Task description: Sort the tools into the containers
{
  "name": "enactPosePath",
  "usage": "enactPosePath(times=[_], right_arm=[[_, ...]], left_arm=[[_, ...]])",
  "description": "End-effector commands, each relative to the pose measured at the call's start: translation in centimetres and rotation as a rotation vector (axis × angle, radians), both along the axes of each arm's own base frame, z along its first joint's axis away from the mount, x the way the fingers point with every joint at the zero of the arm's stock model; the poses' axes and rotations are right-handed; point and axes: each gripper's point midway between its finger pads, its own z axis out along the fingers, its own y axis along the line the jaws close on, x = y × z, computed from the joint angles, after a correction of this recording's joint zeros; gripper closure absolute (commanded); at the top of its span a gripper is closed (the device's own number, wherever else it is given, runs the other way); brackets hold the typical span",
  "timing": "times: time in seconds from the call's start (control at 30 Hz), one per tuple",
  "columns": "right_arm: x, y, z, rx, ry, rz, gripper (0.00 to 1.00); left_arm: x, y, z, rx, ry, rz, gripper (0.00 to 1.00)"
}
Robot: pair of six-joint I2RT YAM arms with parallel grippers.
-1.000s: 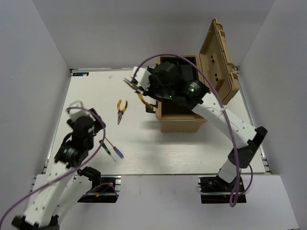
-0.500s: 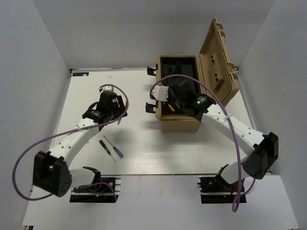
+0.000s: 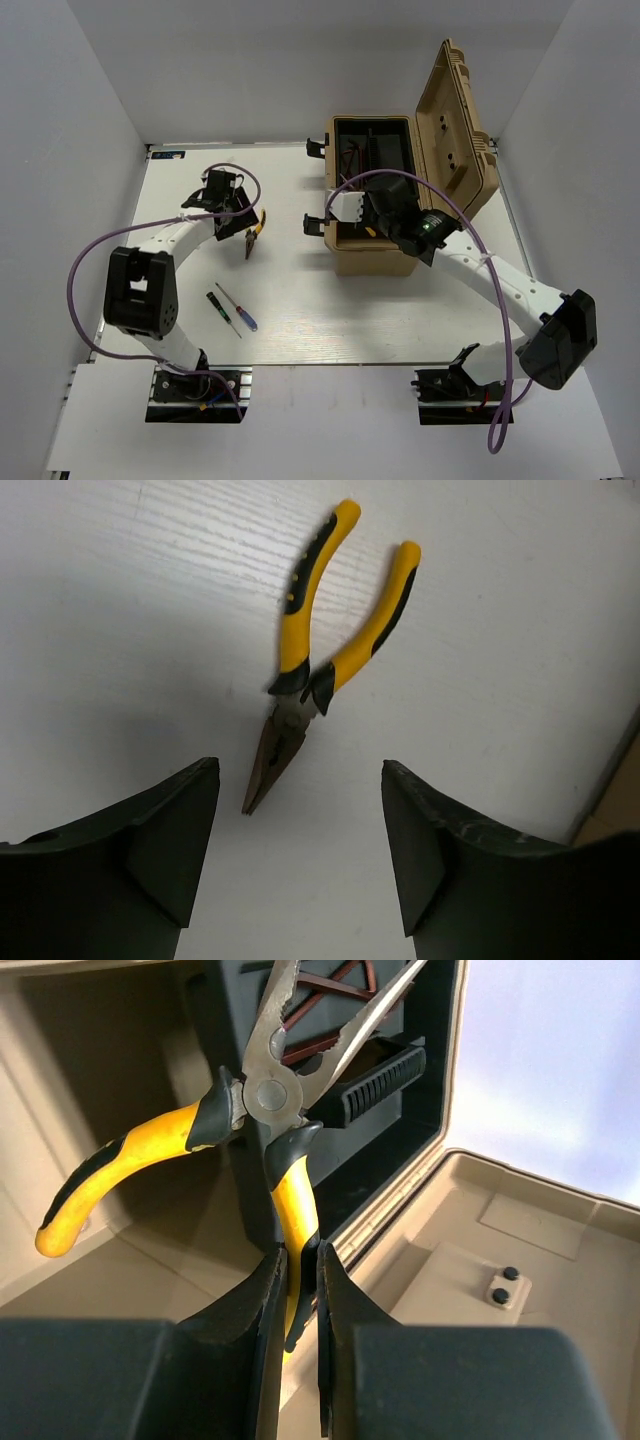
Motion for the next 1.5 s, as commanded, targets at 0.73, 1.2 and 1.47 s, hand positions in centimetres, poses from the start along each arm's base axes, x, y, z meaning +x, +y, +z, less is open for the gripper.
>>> enactPosePath(times=[0.73, 1.2, 1.47], right_arm=[[-5.1, 0.5, 1.8, 0.246, 0.204, 0.043, 0.48], [-6.8, 0.7, 1.5, 0.329, 0.276, 0.039, 0.48], [-8.4, 1.5, 2.5, 0.419, 0.348, 0.063, 0.27]], left_arm=[[6.9, 2.3, -3.9, 0.143, 0.054, -0.005, 0.4], [7.8, 1.8, -5.7, 0.191, 0.091, -0.033, 0.79], [7.5, 2.2, 0.0, 0.17, -0.018, -0.041, 1.0]])
